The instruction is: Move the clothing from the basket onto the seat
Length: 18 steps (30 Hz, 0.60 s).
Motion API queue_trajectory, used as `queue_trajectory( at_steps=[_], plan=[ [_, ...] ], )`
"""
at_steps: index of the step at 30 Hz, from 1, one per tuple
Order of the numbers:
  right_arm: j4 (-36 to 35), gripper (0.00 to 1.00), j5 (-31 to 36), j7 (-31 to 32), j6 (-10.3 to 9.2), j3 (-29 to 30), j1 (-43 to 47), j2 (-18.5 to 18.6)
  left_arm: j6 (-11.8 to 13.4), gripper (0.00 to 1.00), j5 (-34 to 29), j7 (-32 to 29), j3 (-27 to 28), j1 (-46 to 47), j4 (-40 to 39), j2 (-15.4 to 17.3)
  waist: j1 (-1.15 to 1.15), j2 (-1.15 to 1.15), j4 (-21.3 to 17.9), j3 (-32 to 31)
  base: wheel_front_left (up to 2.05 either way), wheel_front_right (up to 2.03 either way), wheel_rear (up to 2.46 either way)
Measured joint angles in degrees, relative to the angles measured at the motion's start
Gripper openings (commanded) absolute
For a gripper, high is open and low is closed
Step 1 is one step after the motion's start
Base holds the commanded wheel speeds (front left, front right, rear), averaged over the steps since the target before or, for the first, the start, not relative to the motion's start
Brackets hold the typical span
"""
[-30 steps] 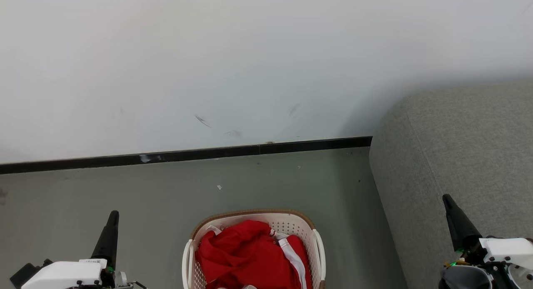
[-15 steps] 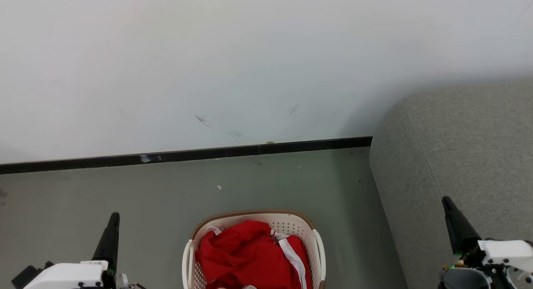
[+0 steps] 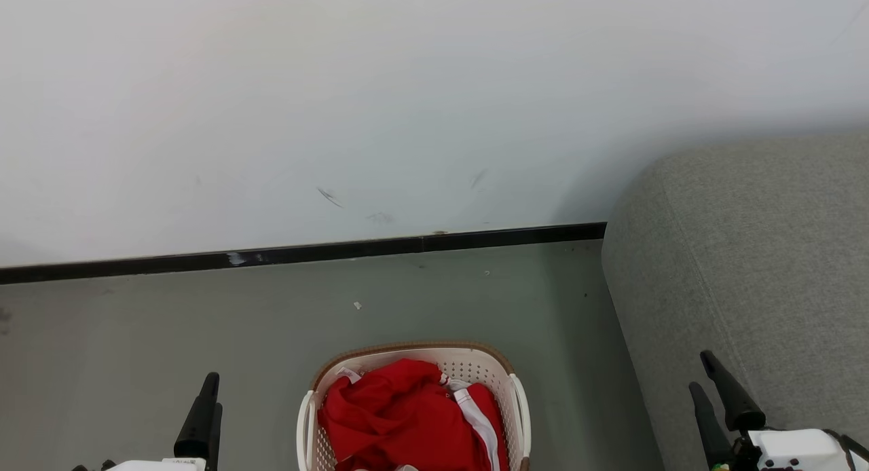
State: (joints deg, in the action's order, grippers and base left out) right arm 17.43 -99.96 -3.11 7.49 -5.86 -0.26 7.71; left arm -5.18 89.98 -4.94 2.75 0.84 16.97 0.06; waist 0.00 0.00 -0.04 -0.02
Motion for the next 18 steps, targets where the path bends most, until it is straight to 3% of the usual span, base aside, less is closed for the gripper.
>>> queue_trajectory(
  at_steps=[10, 18],
  plan=[
    [-0.7, 1.0, 6.3, -1.2, 0.0, -0.3, 0.0, -0.3, 0.0, 1.0, -5.0, 2.1, -1.9, 0.0, -0.9, 0.1, 0.03, 0.0, 0.0, -0.3, 0.0, 0.0, 0.0],
    [-2.2, 1.0, 13.9, -2.3, 0.0, -0.3, 0.0, -0.5, 0.5, 1.0, -11.7, 3.7, -2.8, 0.0, -2.4, 0.5, 0.3, 0.0, 0.0, -0.5, 0.0, 0.0, 0.0]
  ],
)
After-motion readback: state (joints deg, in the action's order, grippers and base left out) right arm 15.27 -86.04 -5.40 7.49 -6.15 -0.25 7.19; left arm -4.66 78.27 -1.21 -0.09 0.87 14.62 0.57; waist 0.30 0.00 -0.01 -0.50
